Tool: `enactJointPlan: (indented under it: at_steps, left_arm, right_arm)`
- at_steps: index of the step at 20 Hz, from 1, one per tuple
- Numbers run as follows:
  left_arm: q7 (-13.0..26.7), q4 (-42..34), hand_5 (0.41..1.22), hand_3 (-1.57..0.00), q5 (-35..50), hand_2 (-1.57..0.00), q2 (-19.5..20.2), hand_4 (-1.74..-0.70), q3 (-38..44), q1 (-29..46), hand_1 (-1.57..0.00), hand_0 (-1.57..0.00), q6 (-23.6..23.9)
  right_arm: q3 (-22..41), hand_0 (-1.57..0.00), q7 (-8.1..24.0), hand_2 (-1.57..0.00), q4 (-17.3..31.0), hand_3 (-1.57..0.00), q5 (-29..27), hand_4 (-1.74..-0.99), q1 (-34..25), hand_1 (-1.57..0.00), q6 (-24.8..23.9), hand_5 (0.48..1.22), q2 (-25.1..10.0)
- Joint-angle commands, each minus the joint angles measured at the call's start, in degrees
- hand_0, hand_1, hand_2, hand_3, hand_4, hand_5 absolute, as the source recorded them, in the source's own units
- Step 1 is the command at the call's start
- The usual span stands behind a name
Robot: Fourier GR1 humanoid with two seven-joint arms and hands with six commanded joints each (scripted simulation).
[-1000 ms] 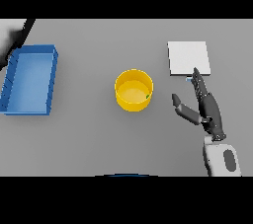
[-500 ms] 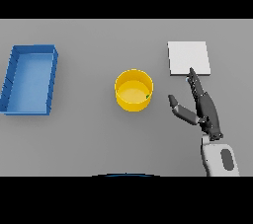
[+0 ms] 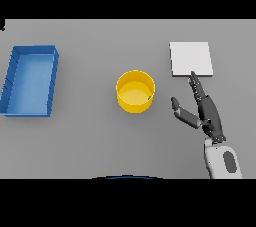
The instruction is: Pick up the red beaker and tilt it to pour out 1 green nut into yellow bowl. Pick up the yellow bowl and place it on the metallic measuring scale.
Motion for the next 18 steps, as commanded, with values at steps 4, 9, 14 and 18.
enactJointPlan:
  at_steps: [4,9,14,18]
  left_arm:
    - [4.26,-9.87,1.221,-1.45,2.82,-1.57,2.92,-1.74,-1.55,7.1,-1.57,-1.57,5.07]
    - [7.27,-21.46,1.19,-1.33,6.5,-1.57,6.99,-1.74,-3.56,14.67,-1.57,-1.57,10.94]
    - [7.26,-27.48,0.896,-1.27,11.46,-1.57,8.93,-1.5,-7.18,18.36,-1.57,-1.57,14.06]
    - [5.82,-33.43,0.757,-0.71,15.73,-1.16,10.69,-1.05,-6.4,20.75,-1.29,-1.44,9.68]
  right_arm:
    - [-0.08,0.0,-0.11,0.0,-0.36,0.0,0.13,-1.309,-0.55,0.0,-0.13,0.716,-0.3]
    - [0.16,0.0,0.19,0.0,-1.18,0.0,0.23,-1.332,-0.16,0.0,0.02,0.723,-0.56]
    - [0.18,0.0,1.25,0.0,-0.74,0.0,0.54,-1.326,-0.53,0.0,-0.14,0.73,-0.65]
    - [0.38,0.0,0.99,0.0,-0.16,0.0,1.14,-1.32,-0.58,0.0,-0.55,0.731,-0.44]
